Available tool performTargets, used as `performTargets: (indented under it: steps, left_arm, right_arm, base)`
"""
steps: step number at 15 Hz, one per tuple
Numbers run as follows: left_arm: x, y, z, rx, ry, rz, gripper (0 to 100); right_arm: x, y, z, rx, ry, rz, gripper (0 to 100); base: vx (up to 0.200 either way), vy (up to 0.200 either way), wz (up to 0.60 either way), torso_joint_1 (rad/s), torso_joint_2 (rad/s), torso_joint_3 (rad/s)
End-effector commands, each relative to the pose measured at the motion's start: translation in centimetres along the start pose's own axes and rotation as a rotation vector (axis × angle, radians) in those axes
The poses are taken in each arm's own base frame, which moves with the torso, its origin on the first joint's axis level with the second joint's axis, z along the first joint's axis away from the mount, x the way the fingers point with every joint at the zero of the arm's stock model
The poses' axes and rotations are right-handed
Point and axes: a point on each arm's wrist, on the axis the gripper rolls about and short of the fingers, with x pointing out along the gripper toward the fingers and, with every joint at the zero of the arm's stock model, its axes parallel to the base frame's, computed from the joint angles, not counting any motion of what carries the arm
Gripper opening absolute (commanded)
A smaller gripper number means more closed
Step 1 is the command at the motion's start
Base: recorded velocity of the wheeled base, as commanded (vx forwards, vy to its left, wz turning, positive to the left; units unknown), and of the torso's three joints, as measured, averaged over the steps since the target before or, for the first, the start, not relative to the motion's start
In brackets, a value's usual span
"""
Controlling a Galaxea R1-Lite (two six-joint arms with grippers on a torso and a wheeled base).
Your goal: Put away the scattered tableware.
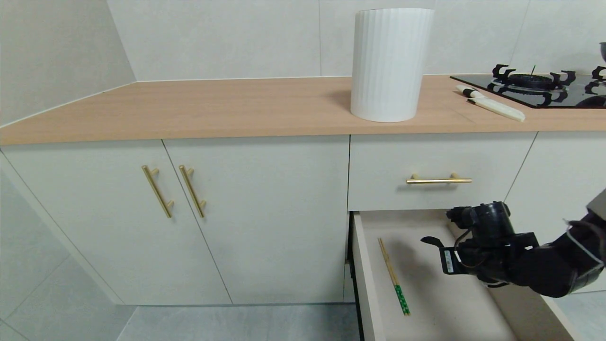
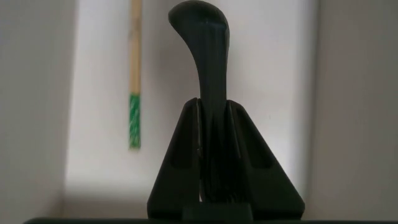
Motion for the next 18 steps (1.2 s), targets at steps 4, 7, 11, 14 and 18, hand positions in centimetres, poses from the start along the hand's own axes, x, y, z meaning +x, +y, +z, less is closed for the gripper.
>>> performTargets:
  steps: [4, 7, 11, 14, 18]
  left_arm:
    - [0.0, 0.0, 0.0, 0.0, 0.0, 0.0, 100]
    - [0.0, 0.0, 0.0, 0.0, 0.0, 0.0, 100]
    - [0.0, 0.0, 0.0, 0.0, 0.0, 0.0, 100]
    - [0.0, 0.0, 0.0, 0.0, 0.0, 0.0, 100]
    - [0.0, 0.0, 0.0, 0.0, 0.0, 0.0, 100]
  right_arm:
    - [6.1, 1.0, -4.4, -0.029, 0.053, -0.092, 0]
    - [6.3, 1.0, -4.8, -0.035, 0.068, -0.093, 0]
    - [6.5, 1.1, -4.9, -0.037, 0.072, -0.091, 0]
    - [6.5, 1.1, -4.9, -0.037, 0.072, -0.091, 0]
    - [6.5, 1.1, -4.9, -0.037, 0.074, -0.091, 0]
  base:
    - [0.0, 0.0, 0.0, 0.0, 0.0, 0.0]
    - [0.0, 0.0, 0.0, 0.0, 0.0, 0.0]
    - [0.0, 0.0, 0.0, 0.0, 0.0, 0.0]
    - [0.0, 0.0, 0.0, 0.0, 0.0, 0.0]
    - [0.0, 0.0, 0.0, 0.0, 0.0, 0.0]
